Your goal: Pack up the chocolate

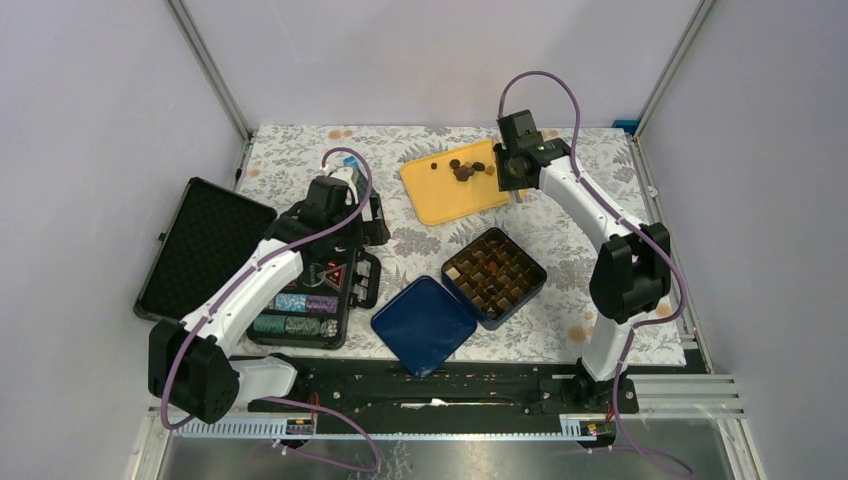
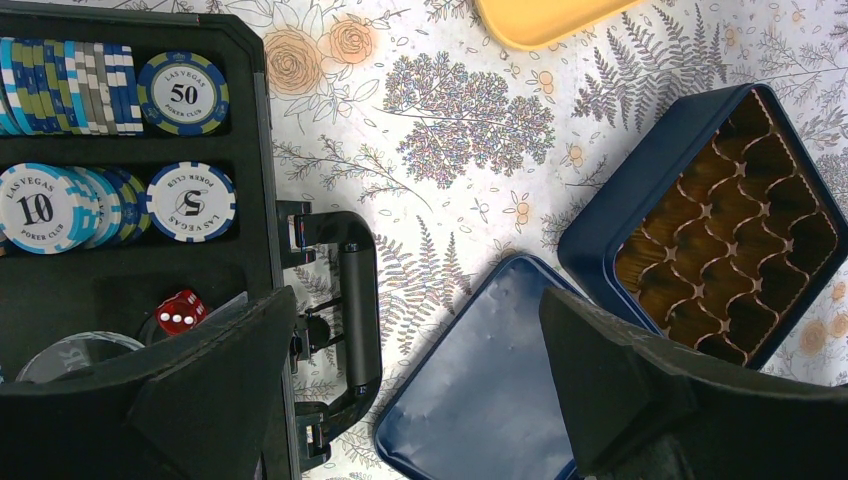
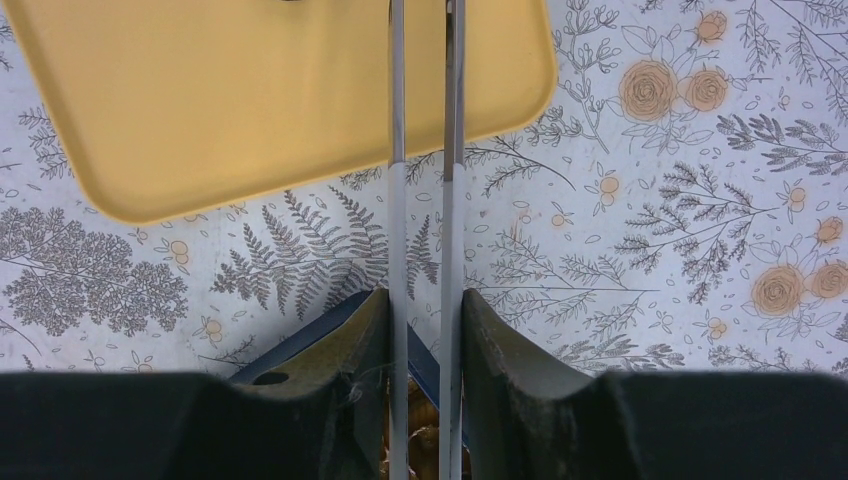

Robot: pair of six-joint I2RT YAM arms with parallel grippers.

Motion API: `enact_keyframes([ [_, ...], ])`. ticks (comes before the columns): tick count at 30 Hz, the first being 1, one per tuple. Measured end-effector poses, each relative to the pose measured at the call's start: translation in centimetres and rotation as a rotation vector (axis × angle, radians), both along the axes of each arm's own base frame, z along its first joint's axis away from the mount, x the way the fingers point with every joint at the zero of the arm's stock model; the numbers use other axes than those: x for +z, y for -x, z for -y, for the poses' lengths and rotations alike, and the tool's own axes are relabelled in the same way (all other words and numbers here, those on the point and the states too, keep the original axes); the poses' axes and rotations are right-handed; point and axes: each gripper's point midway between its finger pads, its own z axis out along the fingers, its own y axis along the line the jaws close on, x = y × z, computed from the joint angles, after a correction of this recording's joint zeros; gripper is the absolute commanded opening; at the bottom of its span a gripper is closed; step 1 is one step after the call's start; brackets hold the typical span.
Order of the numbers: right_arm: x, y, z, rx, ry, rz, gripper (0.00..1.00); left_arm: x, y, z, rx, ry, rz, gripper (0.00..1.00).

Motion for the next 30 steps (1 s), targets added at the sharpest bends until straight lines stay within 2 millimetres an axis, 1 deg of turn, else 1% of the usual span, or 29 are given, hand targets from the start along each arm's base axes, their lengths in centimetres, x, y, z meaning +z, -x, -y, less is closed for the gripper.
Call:
enact_keyframes([
  [1,0.0,0.2,0.1,-0.001,-0.001,0.000,0.26,0.0,0.0,0.0,0.000,0.000,0.000,0.99],
  [3,-0.2,0.3,0.1,-0.002,0.000,-0.005,0.38,0.0,0.0,0.0,0.000,0.000,0.000,0.99],
  [4,-0.4,0.4,0.1,-0.003,0.001,-0.011,0.42,0.0,0.0,0.0,0.000,0.000,0.000,0.99],
  [5,-0.7,0.6,0.2,-0.004,0.002,-0.018,0.44,0.0,0.0,0.0,0.000,0.000,0.000,0.99],
  [10,-1.2,1.1,0.1,0.001,-0.002,-0.044,0.44,0.2,0.0,0.0,0.000,0.002,0.005,0.99],
  [15,-1.7,1.2,-0.2,0.006,-0.011,-0.056,0.44,0.2,0.1,0.0,0.000,0.003,0.006,0.99],
  [20,-3.7,1.1,-0.5,0.009,0.011,-0.100,0.44,0.2,0.1,0.0,0.000,0.002,0.006,0.99],
  [24,-5.2,0.7,-1.0,0.016,0.045,-0.121,0.44,0.2,0.1,0.0,0.000,0.002,0.007,0.99],
  [27,-5.6,0.1,-1.7,0.029,0.087,-0.111,0.44,0.2,0.1,-0.1,-0.001,0.000,0.007,0.99],
  [30,-5.6,-0.2,-2.4,0.042,0.120,-0.100,0.44,0.2,0.1,-0.1,-0.003,-0.001,0.008,0.99],
])
